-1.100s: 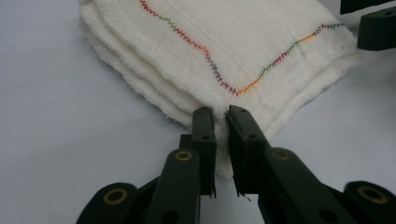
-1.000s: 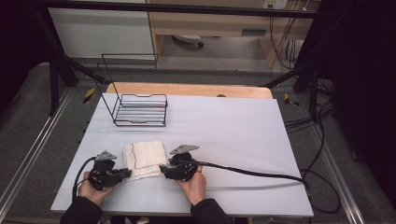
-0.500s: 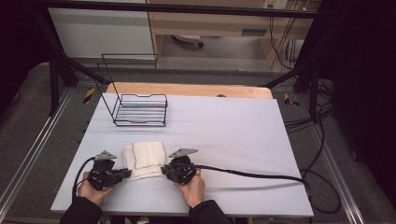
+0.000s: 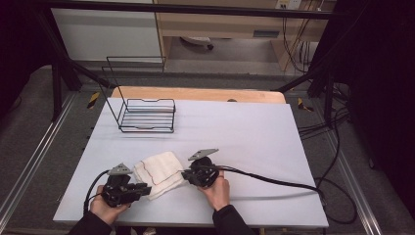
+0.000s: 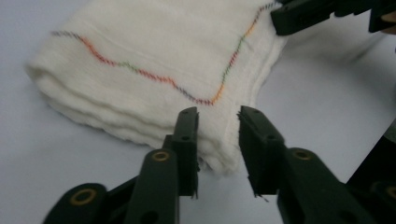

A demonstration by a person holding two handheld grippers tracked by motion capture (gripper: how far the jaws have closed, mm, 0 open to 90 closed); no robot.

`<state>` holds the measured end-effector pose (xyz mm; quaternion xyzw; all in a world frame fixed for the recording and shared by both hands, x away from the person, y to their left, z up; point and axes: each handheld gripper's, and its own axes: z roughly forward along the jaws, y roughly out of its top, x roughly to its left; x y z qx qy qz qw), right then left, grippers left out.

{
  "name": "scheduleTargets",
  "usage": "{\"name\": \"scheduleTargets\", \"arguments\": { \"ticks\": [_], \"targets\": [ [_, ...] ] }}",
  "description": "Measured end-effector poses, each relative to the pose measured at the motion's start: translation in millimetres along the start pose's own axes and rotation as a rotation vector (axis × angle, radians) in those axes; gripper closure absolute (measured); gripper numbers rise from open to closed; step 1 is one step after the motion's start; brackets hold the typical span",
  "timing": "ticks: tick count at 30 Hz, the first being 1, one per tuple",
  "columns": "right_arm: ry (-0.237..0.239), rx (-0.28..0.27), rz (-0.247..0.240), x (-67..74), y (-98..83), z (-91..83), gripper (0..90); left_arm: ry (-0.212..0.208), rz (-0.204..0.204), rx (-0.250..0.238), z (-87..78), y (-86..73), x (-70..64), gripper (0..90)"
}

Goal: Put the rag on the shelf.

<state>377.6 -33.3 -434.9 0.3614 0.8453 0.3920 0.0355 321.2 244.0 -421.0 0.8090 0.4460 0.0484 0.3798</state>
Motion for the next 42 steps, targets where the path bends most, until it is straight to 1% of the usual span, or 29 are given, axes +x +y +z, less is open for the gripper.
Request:
{"name": "scheduleTargets", "arguments": {
  "ticks": [1, 2, 5, 7, 8, 9, 10, 11, 12, 13, 15, 16, 17, 18, 19, 20, 22, 24, 25, 26, 27, 28, 30, 33, 35, 36, 38, 41, 42],
  "targets": [
    [-0.003, -0.002, -0.012, -2.6, -1.6, -0.3, 83.2, 0.000, 0.000, 0.000, 0.0, 0.0, 0.0, 62.6],
    [-0.004, 0.004, -0.017, -4.4, -2.6, -0.2, 83.0, 0.014, 0.004, -0.014, -1.6, 3.5, 0.6, 58.9],
    [-0.016, 0.005, -0.028, -6.6, -4.2, 2.1, 82.5, 0.095, 0.026, -0.059, -4.2, 19.1, 10.9, 48.7],
    [-0.019, 0.003, -0.031, -6.7, -4.8, 3.0, 82.2, 0.154, 0.015, -0.071, -1.4, 29.4, 23.4, 47.9],
    [-0.028, -0.003, -0.033, -5.8, -6.1, 2.9, 78.5, 0.171, 0.010, -0.074, 1.5, 33.3, 30.5, 47.4],
    [-0.028, -0.003, -0.033, -5.8, -6.1, 2.9, 78.5, 0.178, 0.003, -0.066, 5.3, 36.2, 37.4, 47.4],
    [-0.024, -0.028, -0.022, -5.5, -7.1, -1.2, 73.5, 0.178, -0.004, -0.051, 9.9, 38.1, 43.6, 48.8],
    [-0.030, -0.051, -0.016, -6.1, -7.5, -3.6, 70.1, 0.190, 0.002, -0.036, 14.7, 38.9, 48.5, 49.7],
    [-0.030, -0.051, -0.016, -6.1, -7.5, -3.6, 70.1, 0.202, 0.005, -0.014, 19.4, 39.0, 52.0, 49.7],
    [-0.040, -0.078, 0.000, -6.8, -7.8, -7.9, 64.9, 0.200, 0.011, 0.009, 23.4, 38.5, 54.9, 54.0],
    [-0.047, -0.084, 0.012, -6.7, -7.9, -9.0, 64.1, 0.202, 0.013, 0.034, 28.6, 36.2, 58.4, 54.4],
    [-0.059, -0.086, 0.026, -7.1, -8.6, -6.3, 60.5, 0.193, 0.013, 0.038, 29.8, 34.8, 59.1, 58.4],
    [-0.059, -0.086, 0.026, -7.1, -8.6, -6.3, 60.5, 0.188, 0.012, 0.039, 30.1, 34.2, 59.3, 58.4],
    [-0.067, -0.068, 0.056, -7.9, -10.5, -0.1, 59.7, 0.177, 0.006, 0.038, 29.8, 33.8, 59.4, 64.3],
    [-0.067, -0.068, 0.056, -7.9, -10.5, -0.1, 59.7, 0.170, 0.001, 0.041, 29.3, 33.6, 59.5, 64.3],
    [-0.077, -0.046, 0.076, -8.5, -13.6, 5.7, 60.7, 0.161, -0.005, 0.048, 29.0, 33.4, 59.8, 70.1],
    [-0.073, -0.049, 0.077, -7.7, -16.0, 8.1, 64.5, 0.156, -0.015, 0.055, 28.3, 33.4, 60.1, 76.4],
    [-0.052, -0.043, 0.095, -6.8, -15.6, 8.2, 70.5, 0.152, -0.022, 0.062, 27.1, 33.6, 60.1, 79.7],
    [-0.044, -0.043, 0.101, -6.7, -15.7, 8.7, 74.6, 0.154, -0.024, 0.063, 26.4, 33.3, 59.6, 80.5],
    [-0.044, -0.043, 0.101, -6.7, -15.7, 8.7, 74.6, 0.155, -0.025, 0.063, 25.3, 32.7, 58.7, 80.5],
    [-0.029, -0.047, 0.096, -6.9, -15.6, 9.4, 80.9, 0.159, -0.026, 0.063, 23.9, 31.4, 57.5, 81.4],
    [-0.026, -0.049, 0.096, -7.1, -15.1, 9.5, 82.4, 0.158, -0.028, 0.063, 22.0, 29.6, 56.4, 81.6],
    [-0.025, -0.051, 0.093, -7.9, -14.5, 9.5, 83.1, 0.148, -0.034, 0.063, 17.1, 24.7, 54.1, 81.6],
    [-0.033, -0.092, 0.078, -13.9, -8.2, 11.9, 83.8, 0.140, -0.039, 0.056, 9.3, 15.8, 48.6, 81.5],
    [-0.036, -0.099, 0.066, -17.7, -3.1, 15.2, 83.6, 0.138, -0.036, 0.051, 4.9, 9.3, 43.0, 81.0],
    [-0.038, -0.102, 0.052, -19.3, -0.8, 17.2, 83.5, 0.136, -0.031, 0.048, 3.2, 5.9, 39.9, 80.8],
    [-0.031, -0.110, 0.047, -22.5, 2.0, 21.0, 83.1, 0.138, -0.014, 0.042, 0.8, 0.8, 34.9, 79.9],
    [-0.030, -0.099, 0.049, -24.3, 1.9, 23.9, 82.0, 0.141, -0.001, 0.025, -0.6, 1.5, 33.9, 77.7],
    [-0.035, -0.103, 0.033, -24.7, 1.4, 24.0, 80.2, 0.143, 0.007, 0.023, -1.1, 3.4, 34.6, 75.1]
  ]
}}
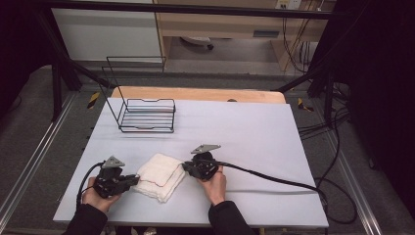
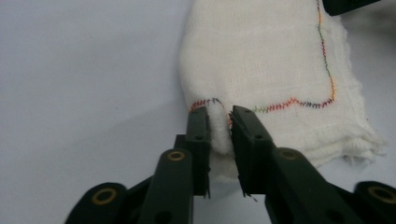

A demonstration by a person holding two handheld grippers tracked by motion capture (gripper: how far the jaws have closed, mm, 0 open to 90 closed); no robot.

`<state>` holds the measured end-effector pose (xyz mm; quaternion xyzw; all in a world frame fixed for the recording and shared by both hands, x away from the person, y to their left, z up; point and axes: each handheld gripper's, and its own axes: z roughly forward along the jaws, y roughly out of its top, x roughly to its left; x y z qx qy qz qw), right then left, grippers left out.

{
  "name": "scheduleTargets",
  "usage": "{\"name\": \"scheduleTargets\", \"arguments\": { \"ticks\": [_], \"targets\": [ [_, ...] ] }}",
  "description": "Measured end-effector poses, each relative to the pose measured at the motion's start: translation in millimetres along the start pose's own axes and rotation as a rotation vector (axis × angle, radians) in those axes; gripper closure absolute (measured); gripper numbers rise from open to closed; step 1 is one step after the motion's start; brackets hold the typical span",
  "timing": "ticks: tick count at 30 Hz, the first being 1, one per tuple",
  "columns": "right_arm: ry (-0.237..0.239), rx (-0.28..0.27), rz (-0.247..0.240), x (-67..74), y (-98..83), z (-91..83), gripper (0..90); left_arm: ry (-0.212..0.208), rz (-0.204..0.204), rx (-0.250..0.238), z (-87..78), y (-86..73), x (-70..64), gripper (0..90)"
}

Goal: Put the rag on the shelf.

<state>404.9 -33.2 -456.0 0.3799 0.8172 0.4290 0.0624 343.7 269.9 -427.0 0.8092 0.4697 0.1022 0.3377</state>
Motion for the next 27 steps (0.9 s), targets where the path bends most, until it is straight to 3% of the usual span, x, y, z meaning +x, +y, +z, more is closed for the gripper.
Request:
{"name": "scheduleTargets", "arguments": {
  "ticks": [1, 2, 3, 4, 5, 6, 7, 9, 13, 16, 17, 19, 23, 27],
  "targets": [
    [-0.011, -0.008, -0.013, 0.7, -0.1, -1.4, 77.4, 0.002, 0.006, -0.013, -0.6, 2.4, 1.3, 70.5],
    [-0.020, -0.029, -0.025, 2.4, 1.7, -6.7, 68.4, 0.008, 0.006, -0.028, -1.7, 5.5, 2.8, 58.7],
    [-0.020, -0.045, -0.037, 2.9, 3.2, -9.8, 65.4, 0.011, 0.008, -0.046, -3.0, 9.3, 4.7, 52.7],
    [-0.020, -0.045, -0.037, 2.9, 3.2, -9.8, 65.4, 0.017, 0.008, -0.068, -3.6, 13.8, 6.6, 52.7],
    [-0.012, -0.059, -0.042, 3.7, 7.2, -16.8, 59.8, 0.025, 0.015, -0.082, -3.7, 18.7, 9.0, 43.8],
    [-0.012, -0.059, -0.042, 3.7, 7.2, -16.8, 59.8, 0.030, 0.015, -0.093, -2.9, 23.9, 11.3, 43.8],
    [-0.017, -0.071, -0.052, 3.7, 10.7, -23.2, 50.6, 0.031, 0.011, -0.100, -1.1, 29.2, 12.9, 38.8],
    [-0.016, -0.069, -0.054, 4.0, 12.2, -26.6, 48.1, 0.027, 0.014, -0.106, 5.7, 39.7, 15.6, 37.1],
    [-0.037, -0.076, -0.092, 1.3, 14.1, -40.3, 26.7, 0.013, 0.022, -0.072, 28.7, 57.7, 17.7, 30.4],
    [-0.033, -0.088, -0.076, -2.4, 11.9, -44.0, 21.0, 0.009, 0.023, -0.073, 43.5, 63.0, 16.6, 31.9],
    [-0.026, -0.079, -0.045, -6.0, 9.2, -46.9, 16.5, 0.005, 0.022, -0.071, 47.6, 63.9, 16.7, 35.5],
    [-0.029, -0.072, -0.041, -10.3, 6.4, -48.6, 13.0, 0.002, 0.029, -0.061, 54.6, 65.2, 17.4, 41.4],
    [-0.033, -0.058, -0.031, -14.5, 2.2, -51.3, 11.2, 0.013, 0.012, -0.056, 62.5, 68.3, 19.0, 48.0],
    [-0.033, -0.060, -0.023, -16.5, -3.1, -54.1, 11.8, -0.018, -0.006, -0.046, 69.5, 70.3, 17.8, 56.6]
  ]
}}
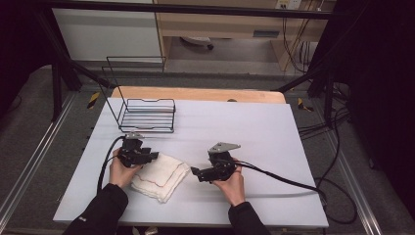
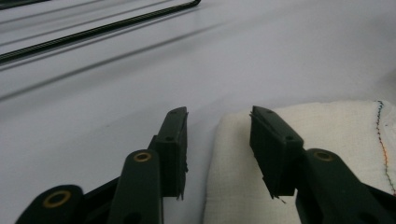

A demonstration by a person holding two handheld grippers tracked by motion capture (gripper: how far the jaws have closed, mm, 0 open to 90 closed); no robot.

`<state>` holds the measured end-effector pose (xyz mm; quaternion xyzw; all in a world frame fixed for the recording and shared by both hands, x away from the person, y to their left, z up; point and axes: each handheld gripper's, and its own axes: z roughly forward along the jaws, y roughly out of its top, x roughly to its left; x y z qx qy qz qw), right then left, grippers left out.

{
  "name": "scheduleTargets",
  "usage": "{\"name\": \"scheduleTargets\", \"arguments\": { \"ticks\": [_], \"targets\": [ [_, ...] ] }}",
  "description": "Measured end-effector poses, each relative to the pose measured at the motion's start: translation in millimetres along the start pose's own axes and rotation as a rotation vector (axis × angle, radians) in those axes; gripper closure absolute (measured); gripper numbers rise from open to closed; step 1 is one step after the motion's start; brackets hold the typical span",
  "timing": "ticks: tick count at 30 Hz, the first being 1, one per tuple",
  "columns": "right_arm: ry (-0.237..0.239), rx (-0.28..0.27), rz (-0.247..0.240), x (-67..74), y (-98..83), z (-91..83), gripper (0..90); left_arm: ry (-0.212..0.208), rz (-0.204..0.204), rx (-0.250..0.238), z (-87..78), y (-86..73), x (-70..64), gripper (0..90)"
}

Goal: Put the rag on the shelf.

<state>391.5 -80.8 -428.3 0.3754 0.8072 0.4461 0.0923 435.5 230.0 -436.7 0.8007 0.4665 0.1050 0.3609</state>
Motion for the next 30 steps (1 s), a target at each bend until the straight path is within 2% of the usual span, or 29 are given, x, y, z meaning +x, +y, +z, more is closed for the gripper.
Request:
{"name": "scheduleTargets", "arguments": {
  "ticks": [3, 7, 11, 16, 21, 23, 24, 28, 30],
  "targets": [
    [0.001, 0.001, 0.009, 0.3, -1.9, 0.8, 12.3, -0.014, -0.005, 0.007, 4.8, 0.0, -1.4, 63.8],
    [0.010, -0.012, 0.021, 0.6, -1.8, 1.8, 13.7, -0.047, -0.016, 0.026, 8.1, -0.4, -0.1, 67.5],
    [0.014, -0.026, 0.048, 0.5, -1.6, 4.9, 16.1, -0.084, -0.056, 0.044, 8.4, -0.5, 2.4, 73.2],
    [0.015, -0.019, 0.083, 3.0, -1.0, 17.8, 19.7, -0.054, -0.037, 0.054, 5.6, 0.4, -2.8, 81.9],
    [0.010, -0.003, 0.093, 7.9, 2.6, 30.4, 24.5, -0.041, -0.025, 0.046, 3.4, -1.5, -4.2, 82.4],
    [0.001, 0.010, 0.108, 11.0, 4.9, 38.9, 31.5, -0.041, -0.017, 0.040, 3.8, -2.9, -4.2, 82.0],
    [0.001, 0.010, 0.108, 11.0, 4.9, 38.9, 31.5, -0.040, -0.010, 0.033, 4.1, -3.7, -4.6, 82.0],
    [-0.025, 0.034, 0.143, 10.4, 2.7, 47.2, 44.7, -0.031, 0.024, 0.019, 4.8, -5.7, -6.7, 81.3],
    [-0.030, 0.041, 0.144, 10.6, 1.7, 48.3, 46.5, -0.030, 0.029, 0.020, 5.0, -5.8, -7.2, 81.1]
  ]
}}
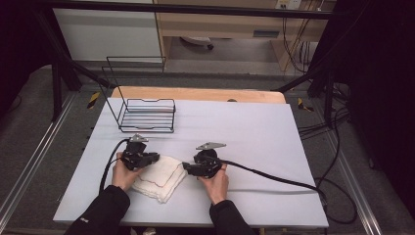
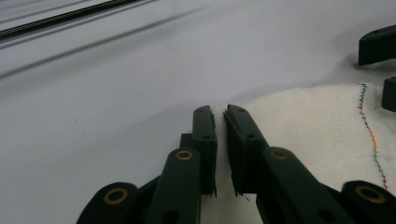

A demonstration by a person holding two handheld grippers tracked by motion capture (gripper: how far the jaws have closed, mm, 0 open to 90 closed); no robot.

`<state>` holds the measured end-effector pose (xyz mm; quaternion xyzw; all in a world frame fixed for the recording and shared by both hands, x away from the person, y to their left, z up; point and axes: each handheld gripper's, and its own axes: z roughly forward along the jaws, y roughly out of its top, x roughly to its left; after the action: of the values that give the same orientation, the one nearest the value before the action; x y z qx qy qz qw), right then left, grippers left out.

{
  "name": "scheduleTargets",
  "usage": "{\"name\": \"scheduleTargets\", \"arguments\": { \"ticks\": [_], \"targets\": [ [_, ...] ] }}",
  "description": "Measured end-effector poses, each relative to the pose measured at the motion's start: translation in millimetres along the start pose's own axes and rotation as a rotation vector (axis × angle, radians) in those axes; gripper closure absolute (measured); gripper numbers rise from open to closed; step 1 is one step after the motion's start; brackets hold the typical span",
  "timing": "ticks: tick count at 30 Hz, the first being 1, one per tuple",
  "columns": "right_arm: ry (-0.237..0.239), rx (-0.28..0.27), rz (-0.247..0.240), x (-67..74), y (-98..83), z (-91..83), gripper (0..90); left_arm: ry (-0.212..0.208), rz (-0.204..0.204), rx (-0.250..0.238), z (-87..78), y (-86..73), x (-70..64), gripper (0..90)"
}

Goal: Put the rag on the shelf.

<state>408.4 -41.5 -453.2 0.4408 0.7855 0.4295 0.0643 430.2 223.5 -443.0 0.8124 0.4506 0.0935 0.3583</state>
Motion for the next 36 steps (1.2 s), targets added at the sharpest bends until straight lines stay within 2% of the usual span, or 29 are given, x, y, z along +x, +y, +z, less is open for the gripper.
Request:
{"name": "scheduleTargets", "arguments": {
  "ticks": [12, 19, 22, 26, 29, 36],
  "targets": [
    [0.002, 0.014, 0.017, 8.3, -4.8, 5.5, 66.9, -0.011, 0.003, -0.003, 0.8, -0.3, 1.8, 80.5],
    [0.050, 0.029, 0.062, 10.2, -4.8, 7.8, 82.1, -0.008, -0.005, -0.003, 0.5, -0.2, 2.0, 80.8],
    [0.051, 0.029, 0.061, 10.3, -4.5, 7.3, 83.6, -0.006, -0.011, -0.007, 0.4, -0.2, 1.5, 81.4],
    [0.054, 0.024, 0.058, 10.7, -3.1, 4.9, 84.8, -0.011, -0.038, -0.012, -1.1, 0.3, 2.6, 82.4],
    [0.066, 0.006, 0.047, 11.7, -0.5, 0.4, 85.1, -0.019, -0.054, -0.044, -6.9, 1.2, 3.5, 82.6],
    [0.100, -0.045, 0.006, 17.9, 8.6, -12.0, 85.2, -0.032, -0.051, -0.138, -31.3, 1.1, 2.7, 82.8]
  ]
}}
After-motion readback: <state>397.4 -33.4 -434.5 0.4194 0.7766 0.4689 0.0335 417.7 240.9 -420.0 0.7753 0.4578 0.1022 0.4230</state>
